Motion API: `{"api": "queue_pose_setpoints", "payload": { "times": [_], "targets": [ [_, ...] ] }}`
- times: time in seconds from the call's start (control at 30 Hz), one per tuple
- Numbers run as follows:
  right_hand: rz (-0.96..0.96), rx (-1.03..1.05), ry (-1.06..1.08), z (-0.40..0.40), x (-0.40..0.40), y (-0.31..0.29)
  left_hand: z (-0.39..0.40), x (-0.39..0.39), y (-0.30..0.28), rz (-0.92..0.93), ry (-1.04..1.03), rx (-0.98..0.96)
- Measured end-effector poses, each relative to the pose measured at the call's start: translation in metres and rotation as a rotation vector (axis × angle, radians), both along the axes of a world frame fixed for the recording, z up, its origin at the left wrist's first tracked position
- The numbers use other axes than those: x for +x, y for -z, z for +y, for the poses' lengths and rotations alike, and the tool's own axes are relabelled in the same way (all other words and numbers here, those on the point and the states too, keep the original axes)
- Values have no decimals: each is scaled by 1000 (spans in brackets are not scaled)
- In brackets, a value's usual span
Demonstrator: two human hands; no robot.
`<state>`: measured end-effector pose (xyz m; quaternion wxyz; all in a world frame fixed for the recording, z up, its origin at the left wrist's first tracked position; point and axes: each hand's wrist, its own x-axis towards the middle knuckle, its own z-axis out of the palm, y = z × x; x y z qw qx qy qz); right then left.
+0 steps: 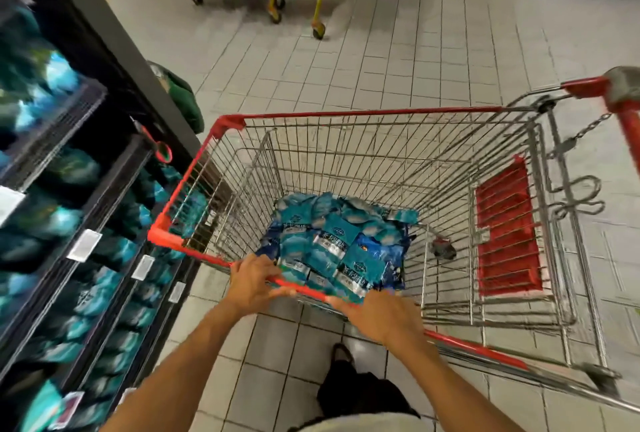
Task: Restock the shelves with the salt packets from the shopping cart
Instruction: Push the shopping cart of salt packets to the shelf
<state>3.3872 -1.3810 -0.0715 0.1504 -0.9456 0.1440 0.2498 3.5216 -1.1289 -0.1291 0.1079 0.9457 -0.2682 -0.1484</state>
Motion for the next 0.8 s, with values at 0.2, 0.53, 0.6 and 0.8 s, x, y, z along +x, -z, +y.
{"api": "queue_pose_setpoints", "payload": {
  "times": [0.2, 0.53, 0.6, 0.8],
  "targets": [
    [11, 41, -45, 20, 69, 0, 25, 62, 4, 27, -63, -32],
    [63, 36, -1, 44, 173, 0, 48, 165, 2, -8, -14, 46],
    [88, 34, 4, 45, 191, 0, 49, 183, 1, -7, 14, 76],
    [49, -48, 2, 39, 228, 3, 50, 215, -3, 115, 8, 85]
  ]
}}
